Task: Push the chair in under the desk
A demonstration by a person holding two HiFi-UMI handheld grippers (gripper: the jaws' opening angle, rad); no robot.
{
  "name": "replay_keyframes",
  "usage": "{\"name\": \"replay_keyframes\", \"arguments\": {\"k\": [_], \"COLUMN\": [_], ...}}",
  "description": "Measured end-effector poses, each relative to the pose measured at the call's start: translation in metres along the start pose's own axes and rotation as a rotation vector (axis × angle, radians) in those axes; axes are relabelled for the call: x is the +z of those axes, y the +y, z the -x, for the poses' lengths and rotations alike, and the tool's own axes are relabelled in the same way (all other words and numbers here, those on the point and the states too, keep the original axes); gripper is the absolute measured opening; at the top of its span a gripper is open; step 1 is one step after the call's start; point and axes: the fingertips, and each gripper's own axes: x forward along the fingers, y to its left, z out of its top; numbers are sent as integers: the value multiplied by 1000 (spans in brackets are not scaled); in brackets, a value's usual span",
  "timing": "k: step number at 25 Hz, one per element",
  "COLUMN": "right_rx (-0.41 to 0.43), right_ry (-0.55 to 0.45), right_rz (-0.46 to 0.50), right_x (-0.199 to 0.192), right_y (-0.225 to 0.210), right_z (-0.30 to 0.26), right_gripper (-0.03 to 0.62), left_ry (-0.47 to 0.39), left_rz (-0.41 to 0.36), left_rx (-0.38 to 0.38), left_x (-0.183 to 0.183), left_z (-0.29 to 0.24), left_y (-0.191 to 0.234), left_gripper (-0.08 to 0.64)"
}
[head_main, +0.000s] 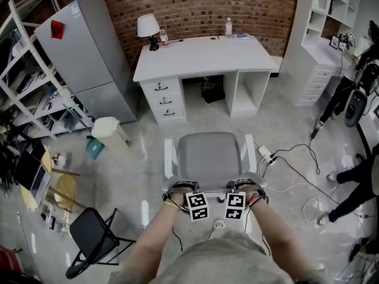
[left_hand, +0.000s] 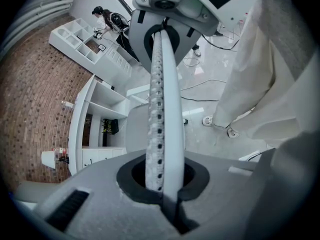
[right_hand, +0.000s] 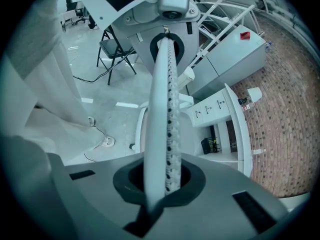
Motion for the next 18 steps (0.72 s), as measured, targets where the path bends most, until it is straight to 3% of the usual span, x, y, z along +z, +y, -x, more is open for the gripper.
{"name": "replay_keyframes", "arguments": {"k": [18], "right_rx": [-5], "right_ry": [-14], "right_rz": [22], "right_x": [-16], "right_y": [-38], "right_z": [-21], "right_gripper": [11], "left_ry": [12], "left_rz": [13], "left_rx": [16], "left_x": [7], "left_z": [-22], "left_y": [39], "left_gripper": [15]}}
